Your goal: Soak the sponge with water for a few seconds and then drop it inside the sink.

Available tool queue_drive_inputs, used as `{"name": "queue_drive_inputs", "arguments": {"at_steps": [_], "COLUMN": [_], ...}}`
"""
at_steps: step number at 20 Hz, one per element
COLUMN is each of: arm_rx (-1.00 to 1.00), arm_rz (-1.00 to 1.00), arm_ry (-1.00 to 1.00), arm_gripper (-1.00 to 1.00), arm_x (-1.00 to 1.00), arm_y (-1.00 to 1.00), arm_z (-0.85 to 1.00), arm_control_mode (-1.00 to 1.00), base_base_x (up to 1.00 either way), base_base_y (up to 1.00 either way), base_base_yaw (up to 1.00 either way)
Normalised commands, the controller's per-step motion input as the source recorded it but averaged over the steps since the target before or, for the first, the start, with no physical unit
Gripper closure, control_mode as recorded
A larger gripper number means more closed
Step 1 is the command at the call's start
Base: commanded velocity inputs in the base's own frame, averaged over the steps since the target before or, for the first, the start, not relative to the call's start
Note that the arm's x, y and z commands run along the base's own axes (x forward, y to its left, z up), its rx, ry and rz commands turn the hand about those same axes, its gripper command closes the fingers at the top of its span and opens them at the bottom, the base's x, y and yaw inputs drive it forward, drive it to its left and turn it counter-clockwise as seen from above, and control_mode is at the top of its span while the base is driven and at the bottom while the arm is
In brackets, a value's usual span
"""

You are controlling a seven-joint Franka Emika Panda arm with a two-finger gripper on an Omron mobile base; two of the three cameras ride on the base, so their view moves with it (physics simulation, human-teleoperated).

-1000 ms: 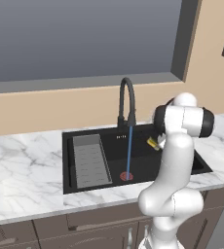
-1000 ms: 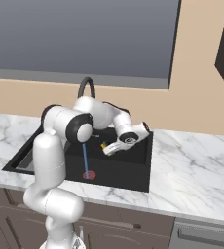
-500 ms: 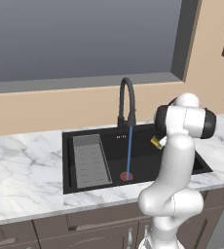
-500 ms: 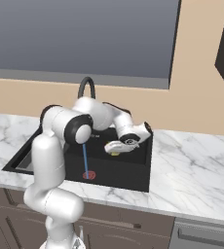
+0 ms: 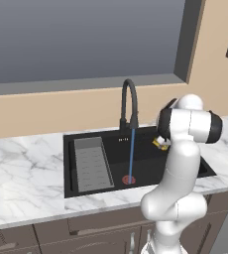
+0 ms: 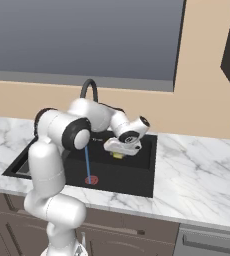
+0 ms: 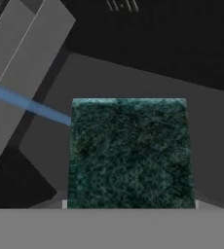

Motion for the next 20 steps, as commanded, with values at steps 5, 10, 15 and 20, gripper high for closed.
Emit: {"name": "queue_drive_inputs", "arguments": {"at_steps": [5, 10, 15, 20], "arm_rx": [-0.09, -0.08, -0.10, -0.13], "arm_rz": [-0.15, -0.10, -0.06, -0.06], "arm_ry": [0.00, -0.02, -0.02, 0.00], "arm_gripper": [1.00, 1.00, 1.00, 1.00], "arm_x": [0.00, 0.00, 0.00, 0.00], "arm_y": [0.00, 0.00, 0.00, 0.00], "arm_z": [0.00, -0.04, -0.15, -0.20], "arm_control_mode": [-1.00, -1.00, -1.00, -1.00], "base_base_x": [0.00, 0.00, 0.00, 0.00], "base_base_y": [0.00, 0.00, 0.00, 0.00], "base_base_yaw": [0.00, 0.00, 0.00, 0.00]}}
